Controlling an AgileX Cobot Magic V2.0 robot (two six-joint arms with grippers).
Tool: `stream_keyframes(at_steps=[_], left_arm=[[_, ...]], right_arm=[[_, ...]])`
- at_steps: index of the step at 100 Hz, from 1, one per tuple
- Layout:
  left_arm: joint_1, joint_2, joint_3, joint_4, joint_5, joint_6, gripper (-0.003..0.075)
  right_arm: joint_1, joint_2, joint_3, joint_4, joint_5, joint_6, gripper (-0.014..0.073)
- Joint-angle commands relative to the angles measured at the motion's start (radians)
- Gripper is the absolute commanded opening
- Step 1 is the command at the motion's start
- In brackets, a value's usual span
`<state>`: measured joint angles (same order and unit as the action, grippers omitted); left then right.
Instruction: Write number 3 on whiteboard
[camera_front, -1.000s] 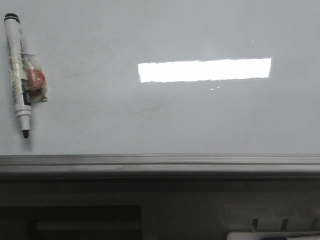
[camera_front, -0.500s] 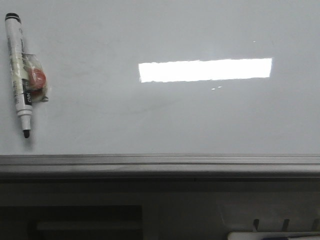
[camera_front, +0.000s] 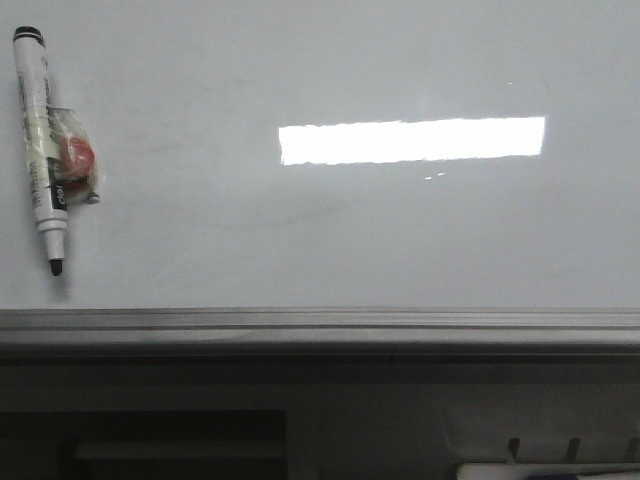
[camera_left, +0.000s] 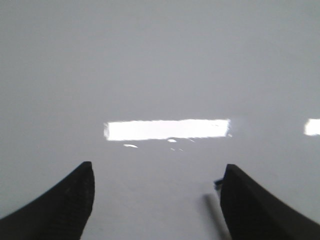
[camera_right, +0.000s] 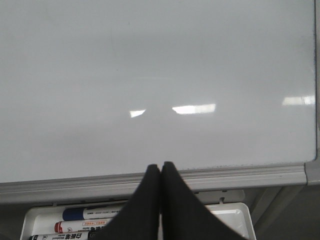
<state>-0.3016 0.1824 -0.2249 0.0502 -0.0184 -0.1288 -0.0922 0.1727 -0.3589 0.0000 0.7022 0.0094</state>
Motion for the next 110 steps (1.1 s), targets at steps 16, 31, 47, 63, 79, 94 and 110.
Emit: stream_keyframes(at_steps=[16, 31, 47, 63, 79, 94, 110], left_arm=[[-0.297, 0.247, -0.021, -0.008, -0.096, -0.002, 0.048], [-0.386, 0.418, -0.021, -0.039, -0.16, -0.002, 0.048], [-0.391, 0.576, -0.005, -0.117, -0.313, -0.002, 0.048], [-0.391, 0.706, -0.005, -0.119, -0.409, -0.044, 0.048], [-0.391, 0.799, -0.005, -0.119, -0.47, -0.104, 0.048], [-0.391, 0.841, -0.005, -0.119, -0.485, -0.146, 0.048], [-0.391, 0.862, -0.005, -0.119, -0.459, -0.197, 0.0454]], right_arm=[[0.0, 0.018, -0.035, 0.0, -0.07, 0.002, -0.0048], [0.0, 0.018, -0.035, 0.0, -0.07, 0.002, -0.0048], [0.0, 0.018, -0.035, 0.0, -0.07, 0.002, -0.0048], [0.0, 0.018, -0.035, 0.0, -0.07, 0.002, -0.0048], [0.0, 0.018, -0.035, 0.0, -0.07, 0.002, -0.0048], [0.0, 0.018, -0.035, 0.0, -0.07, 0.002, -0.0047], [0.0, 0.018, -0.035, 0.0, -0.07, 0.002, -0.0048]])
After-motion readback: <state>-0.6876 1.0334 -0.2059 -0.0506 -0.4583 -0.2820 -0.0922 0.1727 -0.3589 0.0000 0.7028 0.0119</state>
